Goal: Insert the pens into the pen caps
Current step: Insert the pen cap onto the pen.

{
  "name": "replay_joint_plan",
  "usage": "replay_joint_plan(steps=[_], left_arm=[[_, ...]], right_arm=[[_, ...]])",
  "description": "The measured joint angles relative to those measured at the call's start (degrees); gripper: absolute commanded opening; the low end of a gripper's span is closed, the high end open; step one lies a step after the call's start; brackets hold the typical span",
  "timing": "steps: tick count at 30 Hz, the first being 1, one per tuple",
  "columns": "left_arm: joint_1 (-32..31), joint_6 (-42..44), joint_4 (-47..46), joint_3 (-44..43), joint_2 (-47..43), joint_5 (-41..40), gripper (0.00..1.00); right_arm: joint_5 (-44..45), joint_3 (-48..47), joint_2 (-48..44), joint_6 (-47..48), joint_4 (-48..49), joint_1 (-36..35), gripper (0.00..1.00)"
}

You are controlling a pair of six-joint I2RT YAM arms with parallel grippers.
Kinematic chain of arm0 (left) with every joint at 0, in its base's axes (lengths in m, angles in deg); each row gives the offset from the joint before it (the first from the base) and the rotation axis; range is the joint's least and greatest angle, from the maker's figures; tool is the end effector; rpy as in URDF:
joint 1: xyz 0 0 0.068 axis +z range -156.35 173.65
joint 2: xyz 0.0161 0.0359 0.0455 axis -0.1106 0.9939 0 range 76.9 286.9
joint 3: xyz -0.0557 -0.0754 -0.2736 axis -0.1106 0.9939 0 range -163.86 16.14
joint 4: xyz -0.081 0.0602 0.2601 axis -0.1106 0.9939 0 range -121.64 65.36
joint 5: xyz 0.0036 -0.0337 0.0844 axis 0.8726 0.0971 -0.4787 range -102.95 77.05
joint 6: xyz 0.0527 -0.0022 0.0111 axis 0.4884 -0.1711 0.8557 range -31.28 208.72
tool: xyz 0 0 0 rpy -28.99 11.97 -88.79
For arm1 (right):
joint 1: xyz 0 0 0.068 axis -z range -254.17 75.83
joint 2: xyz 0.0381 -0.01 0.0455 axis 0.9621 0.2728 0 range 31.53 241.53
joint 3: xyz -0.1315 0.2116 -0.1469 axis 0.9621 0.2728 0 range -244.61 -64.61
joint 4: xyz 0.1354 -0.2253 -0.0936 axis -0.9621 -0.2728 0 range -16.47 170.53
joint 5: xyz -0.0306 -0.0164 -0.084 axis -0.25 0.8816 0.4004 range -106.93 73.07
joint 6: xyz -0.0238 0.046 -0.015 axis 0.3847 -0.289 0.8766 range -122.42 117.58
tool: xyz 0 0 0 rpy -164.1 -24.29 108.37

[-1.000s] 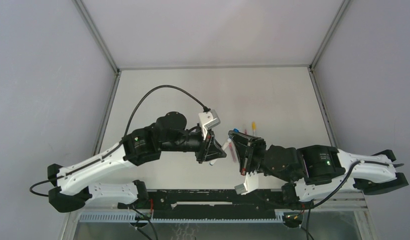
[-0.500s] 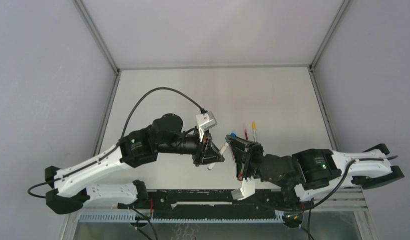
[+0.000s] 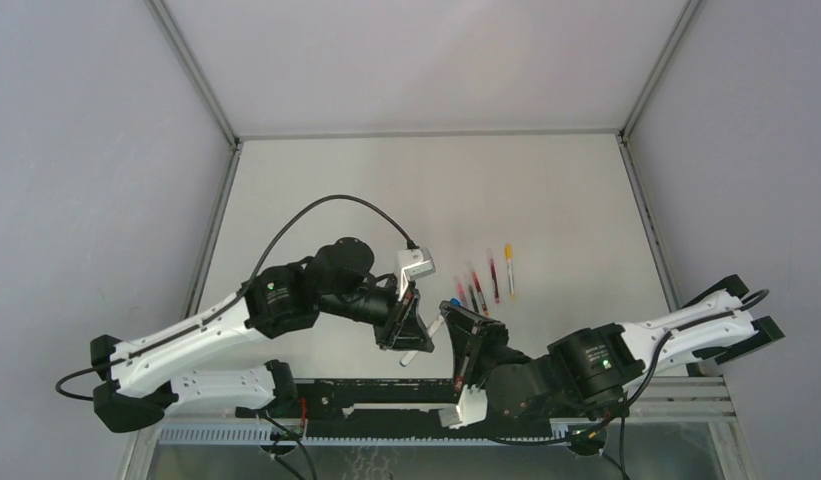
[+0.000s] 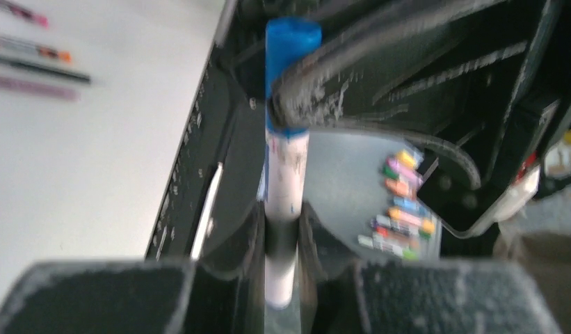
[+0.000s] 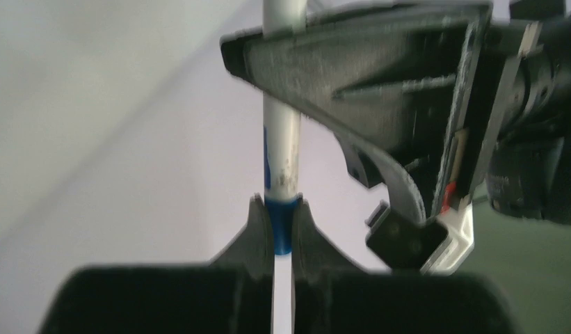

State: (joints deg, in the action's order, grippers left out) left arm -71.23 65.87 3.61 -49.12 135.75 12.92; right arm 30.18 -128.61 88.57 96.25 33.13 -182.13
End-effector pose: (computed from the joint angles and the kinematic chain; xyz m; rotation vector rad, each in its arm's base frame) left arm 0.0806 -0.2085 0.3918 1.1239 2.0491 -1.3318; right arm -0.0358 0.1948 0.3770 -2.1341 -0.0720 -0.8315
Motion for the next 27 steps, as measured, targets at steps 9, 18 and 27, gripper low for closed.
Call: replay_joint_plan(steps=[9, 18, 27], left_arm=[[1.2, -0.8, 3.2, 1.5, -1.2, 2.2, 0.00], [2.7, -1.2, 3.2, 2.7, -2.6, 5.3, 0.00], [4.0, -1.1, -3.1, 5.0, -2.6, 5.8, 0.00]], right_arm=[[3.2, 1.0, 4.4, -5.4, 2.9, -1.6, 0.00], [4.1, 1.1, 5.4, -7.5, 4.3, -2.3, 0.02], [1.2, 1.9, 2.0, -2.9, 4.7, 1.0, 0.19]])
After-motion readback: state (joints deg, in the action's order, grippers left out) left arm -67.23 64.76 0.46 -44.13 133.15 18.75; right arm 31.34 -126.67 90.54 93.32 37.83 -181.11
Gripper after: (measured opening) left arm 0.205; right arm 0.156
